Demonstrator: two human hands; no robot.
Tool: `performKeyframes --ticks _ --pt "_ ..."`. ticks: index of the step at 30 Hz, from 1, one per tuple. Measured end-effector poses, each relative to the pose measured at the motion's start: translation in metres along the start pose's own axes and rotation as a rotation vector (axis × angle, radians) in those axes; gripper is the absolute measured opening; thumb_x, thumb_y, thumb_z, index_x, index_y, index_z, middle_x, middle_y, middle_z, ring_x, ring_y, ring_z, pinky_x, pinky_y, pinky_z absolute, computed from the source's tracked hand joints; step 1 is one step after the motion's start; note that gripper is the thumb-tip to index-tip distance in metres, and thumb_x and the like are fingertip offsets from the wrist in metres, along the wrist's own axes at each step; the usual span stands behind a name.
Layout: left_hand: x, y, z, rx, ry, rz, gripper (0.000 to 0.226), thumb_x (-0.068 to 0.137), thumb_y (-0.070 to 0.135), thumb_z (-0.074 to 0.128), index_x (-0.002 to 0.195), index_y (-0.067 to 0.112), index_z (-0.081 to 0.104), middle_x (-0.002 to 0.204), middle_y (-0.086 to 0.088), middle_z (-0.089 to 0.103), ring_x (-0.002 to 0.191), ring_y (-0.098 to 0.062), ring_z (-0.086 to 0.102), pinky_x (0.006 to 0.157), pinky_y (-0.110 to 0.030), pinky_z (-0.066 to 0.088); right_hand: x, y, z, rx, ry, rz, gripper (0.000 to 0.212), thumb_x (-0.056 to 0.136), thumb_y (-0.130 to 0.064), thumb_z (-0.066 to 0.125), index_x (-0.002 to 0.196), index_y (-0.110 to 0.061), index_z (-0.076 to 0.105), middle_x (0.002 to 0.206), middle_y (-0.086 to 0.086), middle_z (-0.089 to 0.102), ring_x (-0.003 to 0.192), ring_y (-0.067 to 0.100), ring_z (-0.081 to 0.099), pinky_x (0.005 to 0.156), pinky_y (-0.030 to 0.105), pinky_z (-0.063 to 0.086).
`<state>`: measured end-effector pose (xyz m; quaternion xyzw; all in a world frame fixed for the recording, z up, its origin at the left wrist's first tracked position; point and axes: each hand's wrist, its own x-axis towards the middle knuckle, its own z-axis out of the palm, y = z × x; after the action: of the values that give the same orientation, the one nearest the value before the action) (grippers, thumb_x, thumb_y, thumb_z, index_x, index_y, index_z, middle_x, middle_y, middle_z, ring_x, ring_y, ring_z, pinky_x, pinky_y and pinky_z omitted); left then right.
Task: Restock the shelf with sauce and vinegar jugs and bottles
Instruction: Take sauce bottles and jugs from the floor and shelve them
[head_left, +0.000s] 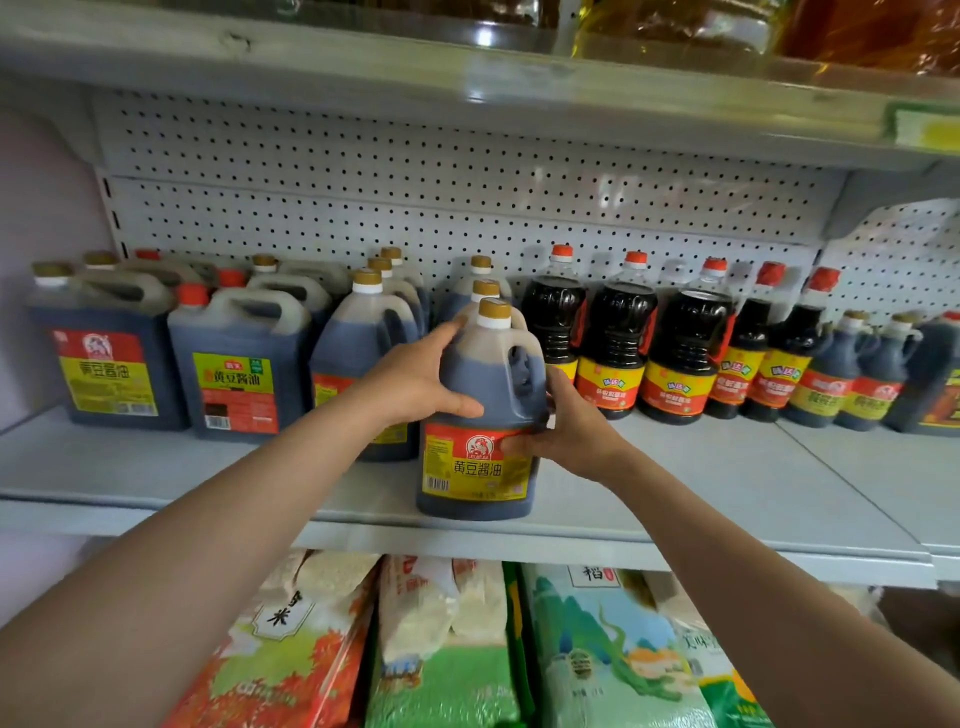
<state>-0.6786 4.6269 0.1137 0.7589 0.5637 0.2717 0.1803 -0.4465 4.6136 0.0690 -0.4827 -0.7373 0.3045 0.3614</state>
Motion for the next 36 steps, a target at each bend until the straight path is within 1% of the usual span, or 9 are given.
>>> performKeyframes --ticks 3,5,9,14,18,27,30,33,36 --pt "0.005 0.011 -0.006 0.132 -0.034 0.068 0.123 0.06 0.045 0.09 0.156 0.034 0.014 0.149 0.001 0.048 0.129 -0.024 0.051 0.091 -0.03 0.043 0.006 -0.016 -0.006 -0.143 0.061 -0.062 0.114 0.059 -0.018 0.097 0.15 -0.025 0.027 0.123 -0.014 0.049 0.113 0.012 0.049 0.065 0.004 0.044" --pt "0.006 0.014 -0.006 0.214 -0.045 0.08 0.115 0.06 0.046 0.09 0.151 0.023 0.024 0.144 -0.004 0.052 0.125 -0.026 0.052 0.087 -0.03 0.042 0.009 -0.023 -0.009 -0.236 0.072 -0.073 0.112 0.057 -0.019 0.098 0.146 -0.021 0.029 0.12 -0.009 0.05 0.108 0.014 0.05 0.058 0.005 0.039" --pt "0.004 0.019 -0.002 0.426 -0.041 0.097 0.099 0.055 0.055 0.089 0.128 0.014 0.036 0.133 -0.01 0.05 0.126 -0.029 0.044 0.092 -0.038 0.041 0.013 -0.025 -0.014 -0.332 0.046 -0.039 0.093 0.057 -0.026 0.098 0.12 -0.029 0.029 0.106 -0.005 0.058 0.088 0.015 0.058 0.055 0.013 0.037" --pt "0.007 0.019 -0.002 0.584 -0.036 0.125 0.11 0.047 0.067 0.086 0.126 0.01 0.035 0.13 -0.01 0.047 0.124 -0.028 0.04 0.093 -0.034 0.039 0.018 -0.027 -0.015 -0.368 0.044 -0.029 0.091 0.054 -0.028 0.099 0.115 -0.028 0.032 0.091 -0.014 0.055 0.076 -0.001 0.052 0.045 0.01 0.037" --pt "0.014 0.017 0.001 0.605 0.01 0.123 0.111 0.039 0.068 0.087 0.122 0.012 0.04 0.125 -0.007 0.049 0.12 -0.025 0.041 0.088 -0.032 0.038 0.025 -0.023 -0.015 -0.389 0.056 -0.03 0.09 0.052 -0.029 0.099 0.112 -0.029 0.032 0.088 -0.017 0.052 0.075 -0.003 0.05 0.048 0.01 0.035" --pt "0.038 0.014 -0.005 0.604 0.057 0.064 0.112 0.038 0.067 0.088 0.125 0.014 0.043 0.126 -0.008 0.048 0.125 -0.026 0.035 0.098 -0.036 0.037 0.062 -0.015 -0.013 -0.372 0.052 -0.018 0.089 0.053 -0.028 0.099 0.112 -0.028 0.032 0.089 -0.017 0.052 0.074 -0.001 0.051 0.048 0.01 0.037" --pt "0.05 0.013 -0.005 0.612 0.067 0.04 0.112 0.04 0.066 0.089 0.127 0.012 0.043 0.13 -0.01 0.047 0.127 -0.028 0.036 0.101 -0.036 0.037 0.078 -0.012 -0.013 -0.365 0.042 0.003 0.088 0.055 -0.026 0.099 0.113 -0.028 0.032 0.091 -0.014 0.053 0.078 0.005 0.056 0.05 0.013 0.039" --pt "0.064 0.012 -0.004 0.614 0.068 0.018 0.112 0.043 0.065 0.089 0.13 0.011 0.042 0.134 -0.01 0.045 0.131 -0.03 0.034 0.107 -0.038 0.037 0.095 -0.01 -0.014 -0.357 0.048 0.02 0.089 0.057 -0.021 0.098 0.118 -0.024 0.034 0.098 -0.005 0.056 0.091 0.021 0.06 0.052 0.019 0.043" --pt "0.074 0.011 -0.004 0.624 0.048 -0.006 0.113 0.047 0.063 0.089 0.133 0.01 0.04 0.139 -0.012 0.045 0.135 -0.032 0.033 0.111 -0.039 0.03 0.106 -0.007 -0.014 -0.383 0.043 0.023 0.087 0.057 -0.022 0.098 0.115 -0.023 0.033 0.103 -0.001 0.058 0.094 0.024 0.06 0.055 0.019 0.043"
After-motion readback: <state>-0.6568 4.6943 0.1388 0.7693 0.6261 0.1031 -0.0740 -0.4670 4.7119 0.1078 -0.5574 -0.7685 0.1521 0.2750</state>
